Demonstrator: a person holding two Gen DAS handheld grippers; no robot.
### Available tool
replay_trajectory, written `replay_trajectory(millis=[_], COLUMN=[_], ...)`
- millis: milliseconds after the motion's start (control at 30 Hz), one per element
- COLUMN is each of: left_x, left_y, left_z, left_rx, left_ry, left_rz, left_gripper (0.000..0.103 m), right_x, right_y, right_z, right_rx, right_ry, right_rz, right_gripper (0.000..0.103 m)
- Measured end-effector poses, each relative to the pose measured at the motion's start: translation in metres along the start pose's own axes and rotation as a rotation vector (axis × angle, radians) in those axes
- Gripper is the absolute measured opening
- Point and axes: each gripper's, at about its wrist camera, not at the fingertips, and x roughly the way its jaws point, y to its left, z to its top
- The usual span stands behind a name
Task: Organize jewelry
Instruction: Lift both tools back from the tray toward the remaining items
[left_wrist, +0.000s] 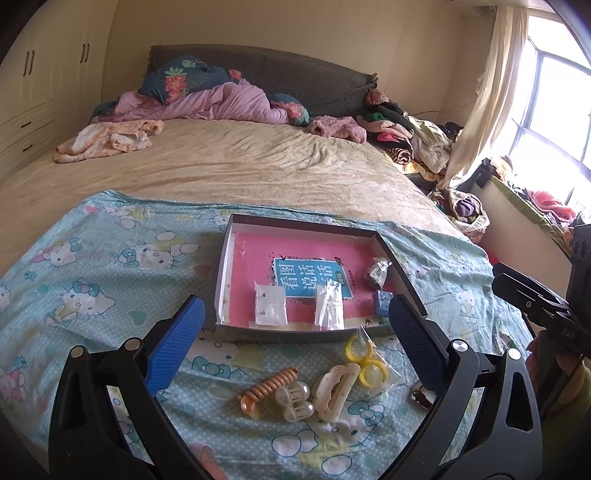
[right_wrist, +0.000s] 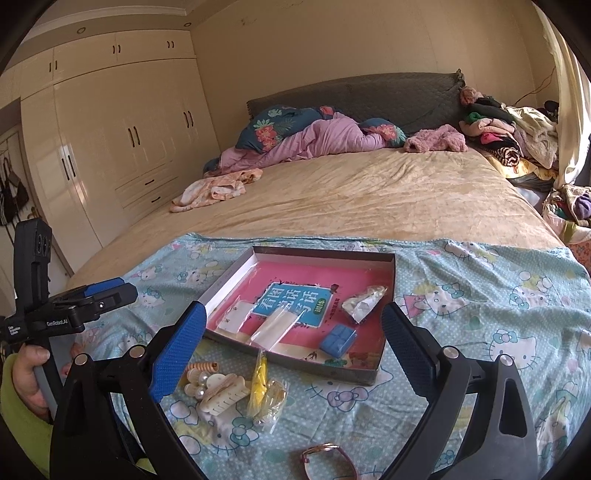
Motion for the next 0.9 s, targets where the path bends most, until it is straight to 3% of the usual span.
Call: replay_trajectory(millis=[900], left_x=[-0.003], left_y=[0.005], left_z=[-0.045], left_rx=[0.038], left_ry=[0.09], left_rz=[0.035], left_gripper=[0.093], right_x=[0.017], right_y=[0.039], right_z=[-0.042], right_rx=[-0.047], right_ry=[0.13], right_rz=[0.092], right_gripper=[0.094])
